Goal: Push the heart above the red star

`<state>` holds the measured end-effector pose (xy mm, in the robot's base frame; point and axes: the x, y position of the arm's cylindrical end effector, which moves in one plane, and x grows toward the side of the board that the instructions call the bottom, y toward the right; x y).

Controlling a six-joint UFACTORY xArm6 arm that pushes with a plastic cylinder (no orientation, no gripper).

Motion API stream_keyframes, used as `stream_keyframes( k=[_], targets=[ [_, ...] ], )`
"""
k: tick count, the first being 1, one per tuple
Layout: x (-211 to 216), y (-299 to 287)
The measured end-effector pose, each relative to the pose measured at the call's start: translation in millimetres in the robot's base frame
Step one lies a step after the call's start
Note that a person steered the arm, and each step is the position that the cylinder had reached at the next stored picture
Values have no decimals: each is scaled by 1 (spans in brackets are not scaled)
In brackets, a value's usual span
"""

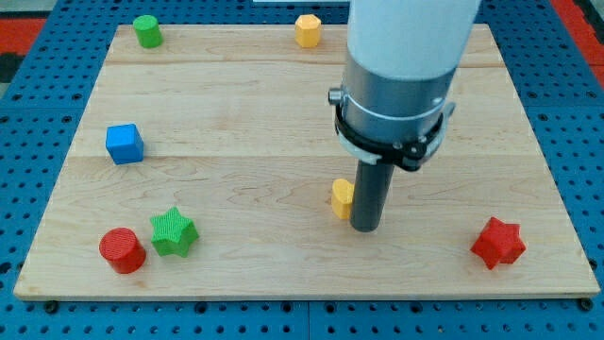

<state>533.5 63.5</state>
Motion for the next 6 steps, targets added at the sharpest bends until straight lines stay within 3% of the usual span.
stream_keyframes(
  k=[2, 3, 5, 6],
  targets=[
    [-18, -74],
    [-49, -63],
    [-76, 25],
    [-77, 2]
  ],
)
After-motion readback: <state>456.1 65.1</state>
